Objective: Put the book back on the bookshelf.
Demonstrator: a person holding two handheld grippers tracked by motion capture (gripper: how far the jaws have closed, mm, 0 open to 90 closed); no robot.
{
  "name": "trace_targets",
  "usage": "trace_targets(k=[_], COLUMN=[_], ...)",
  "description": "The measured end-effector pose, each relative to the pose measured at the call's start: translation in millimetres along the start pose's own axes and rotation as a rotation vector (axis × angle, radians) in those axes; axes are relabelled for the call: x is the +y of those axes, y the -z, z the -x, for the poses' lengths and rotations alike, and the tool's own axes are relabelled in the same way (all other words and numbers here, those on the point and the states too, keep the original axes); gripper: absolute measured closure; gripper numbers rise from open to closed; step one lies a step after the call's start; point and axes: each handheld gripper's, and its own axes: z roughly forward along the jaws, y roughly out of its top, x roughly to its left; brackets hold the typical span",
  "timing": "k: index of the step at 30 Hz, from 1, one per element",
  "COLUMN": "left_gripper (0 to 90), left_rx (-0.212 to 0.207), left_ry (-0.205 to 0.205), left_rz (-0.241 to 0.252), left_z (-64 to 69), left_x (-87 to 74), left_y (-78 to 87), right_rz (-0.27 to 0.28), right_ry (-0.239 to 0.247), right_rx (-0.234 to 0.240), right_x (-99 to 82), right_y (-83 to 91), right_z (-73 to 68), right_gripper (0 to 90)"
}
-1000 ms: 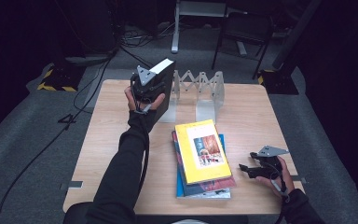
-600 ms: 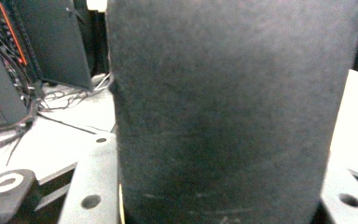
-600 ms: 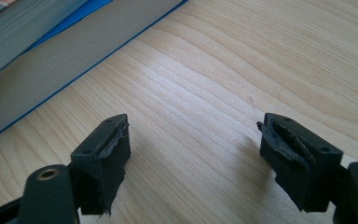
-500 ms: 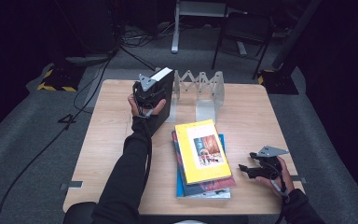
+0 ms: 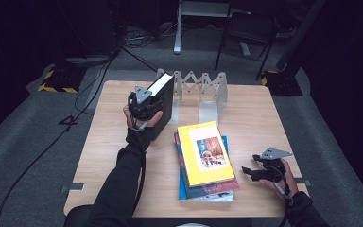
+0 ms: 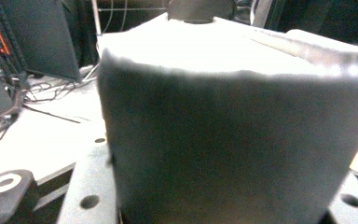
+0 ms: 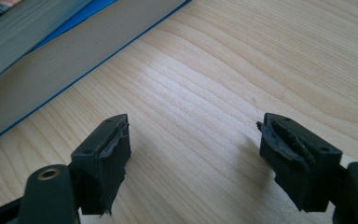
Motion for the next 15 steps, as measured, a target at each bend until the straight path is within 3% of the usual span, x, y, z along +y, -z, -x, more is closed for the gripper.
trace_targets(k=[7, 15], left_gripper=[50.1, 48.5], left_rx=[-0.036, -0.048], left_ry=[-0.020, -0.052], left_rz=[-0.025, -0.041], left_z=[-5.5, -5.4], left_x=[-12.3, -10.2], left_y=[14.7, 15.3], right_rz=[-0.001, -0.002], right_ry=[0.009, 0.002], right_rx=[-0.010, -0.006], right_x=[0.5, 0.4], right_y=[0.3, 0.1], right_z=[-1.5, -1.0], right_gripper=[24.1, 24.0])
